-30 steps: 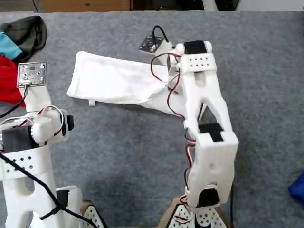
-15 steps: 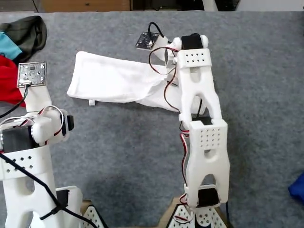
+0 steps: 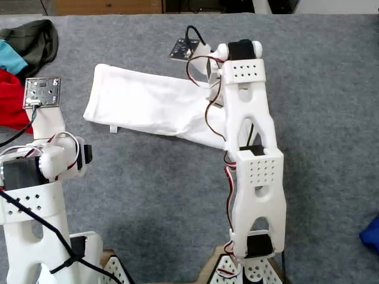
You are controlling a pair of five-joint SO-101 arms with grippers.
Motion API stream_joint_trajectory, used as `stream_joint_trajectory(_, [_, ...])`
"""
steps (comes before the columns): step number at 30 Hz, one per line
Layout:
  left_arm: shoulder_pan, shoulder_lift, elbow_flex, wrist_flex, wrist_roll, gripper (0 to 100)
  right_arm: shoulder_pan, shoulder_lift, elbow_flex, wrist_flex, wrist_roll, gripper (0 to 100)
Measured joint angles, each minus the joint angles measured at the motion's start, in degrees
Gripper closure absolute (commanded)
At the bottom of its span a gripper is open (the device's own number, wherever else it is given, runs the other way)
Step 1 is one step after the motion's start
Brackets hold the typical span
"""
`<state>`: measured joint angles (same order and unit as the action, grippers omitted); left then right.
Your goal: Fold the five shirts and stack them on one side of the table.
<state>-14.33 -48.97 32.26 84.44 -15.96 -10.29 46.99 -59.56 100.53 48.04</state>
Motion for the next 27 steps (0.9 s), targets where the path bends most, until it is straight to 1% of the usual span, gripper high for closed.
stream_joint_trajectory(4, [0.0, 0.0, 0.0, 0.0, 0.0, 82, 0.0, -0.1, -2.0, 0.5, -1.0, 77.4])
stream_joint_trajectory(8, [0.0, 0.0, 0.0, -0.4, 0.0, 82, 0.0, -1.5, 0.4, 0.6, -4.8, 77.4])
stream_joint_trajectory(10, [0.0, 0.0, 0.0, -2.9, 0.0, 81, 0.0, -4.0, 3.3, 0.7, -8.7, 77.4])
stream_joint_trajectory(13, [-0.9, 1.1, 0.0, -6.3, -0.1, 78, 0.0, -9.4, 8.5, 0.7, -15.6, 77.4])
stream_joint_trajectory(17, [-1.2, 8.6, -2.5, -8.2, -0.2, 78, 2.6, -17.9, 15.6, 0.7, -22.8, 77.4])
stream_joint_trajectory(22, [-1.6, 25.8, -15.4, -7.5, -0.1, 78, 9.5, -25.9, 22.6, 0.7, -28.1, 77.4])
stream_joint_trajectory(27, [-1.6, 44.6, -36.4, -0.6, -0.3, 78, 14.5, -27.0, 27.3, 0.7, -30.1, 77.4])
